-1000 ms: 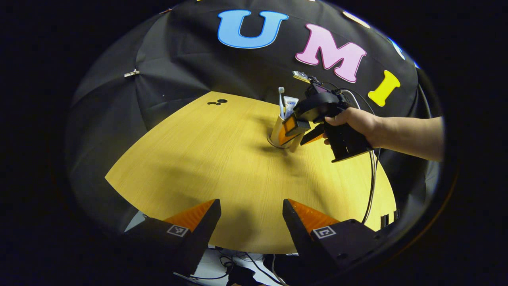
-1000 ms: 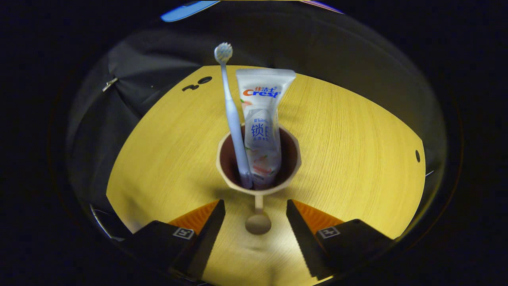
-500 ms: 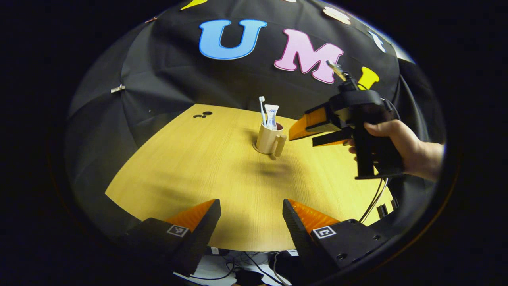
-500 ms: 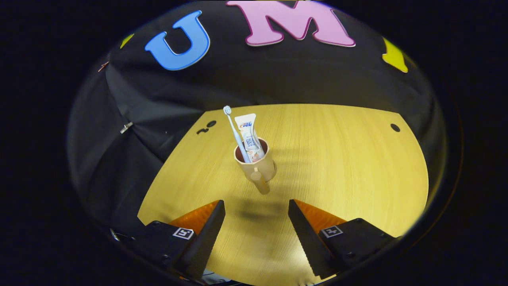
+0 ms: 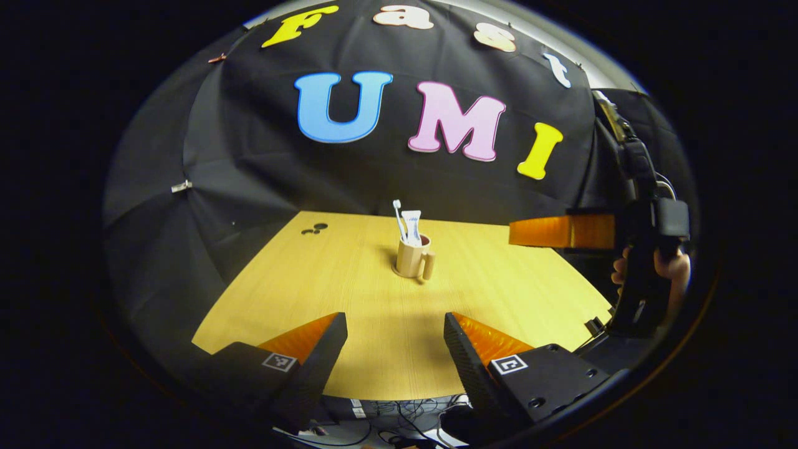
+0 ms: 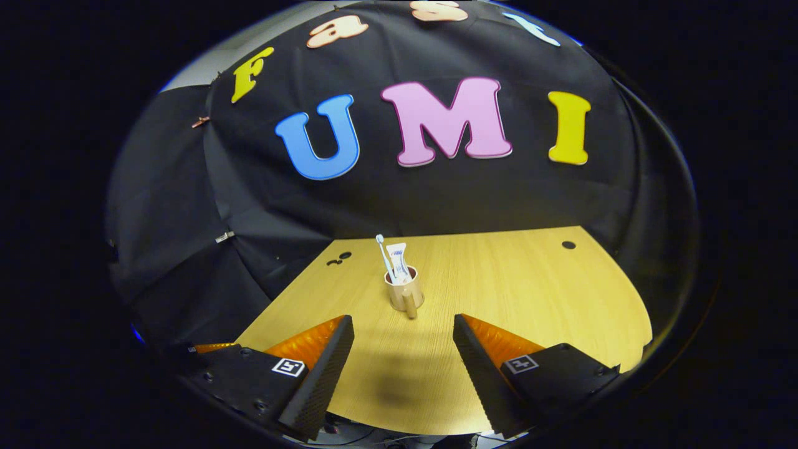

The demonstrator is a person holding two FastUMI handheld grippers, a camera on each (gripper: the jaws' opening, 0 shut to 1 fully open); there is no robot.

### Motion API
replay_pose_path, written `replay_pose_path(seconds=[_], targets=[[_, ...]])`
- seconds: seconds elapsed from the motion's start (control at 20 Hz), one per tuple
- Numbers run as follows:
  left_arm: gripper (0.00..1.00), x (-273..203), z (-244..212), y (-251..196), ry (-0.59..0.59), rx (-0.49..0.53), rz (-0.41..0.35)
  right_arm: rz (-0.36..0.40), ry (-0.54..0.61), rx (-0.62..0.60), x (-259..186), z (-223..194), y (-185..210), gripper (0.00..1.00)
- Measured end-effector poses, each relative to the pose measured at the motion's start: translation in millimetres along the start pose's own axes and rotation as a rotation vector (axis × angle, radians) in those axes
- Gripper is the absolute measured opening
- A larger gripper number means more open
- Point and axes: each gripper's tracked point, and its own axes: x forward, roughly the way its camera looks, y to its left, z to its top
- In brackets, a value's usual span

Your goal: Put the toothbrush and toothpaste on the desktop into the cup, then pick up the cup and place it on the coaster on the desktop.

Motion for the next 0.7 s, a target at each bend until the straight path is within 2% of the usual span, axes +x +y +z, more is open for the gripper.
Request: replay_pose_path(seconds=[0.25, 0.5, 0.7], targets=[[0.97, -19.7, 44.6, -20.3, -0.130, 0.007, -0.018, 0.007, -0.155, 0.007, -44.9, 20.2, 10.5, 0.98], [0.97, -39.2, 80.7, -58.8, -0.264, 0.046, -0.087, -0.053, -0.275, -0.051, -77.9, 41.0, -4.7, 0.98], [0.97, -42.9, 79.8, -64.8, -0.295, 0.039, -0.083, -0.071, -0.263, -0.082, -76.3, 29.5, -16.2, 0.98]])
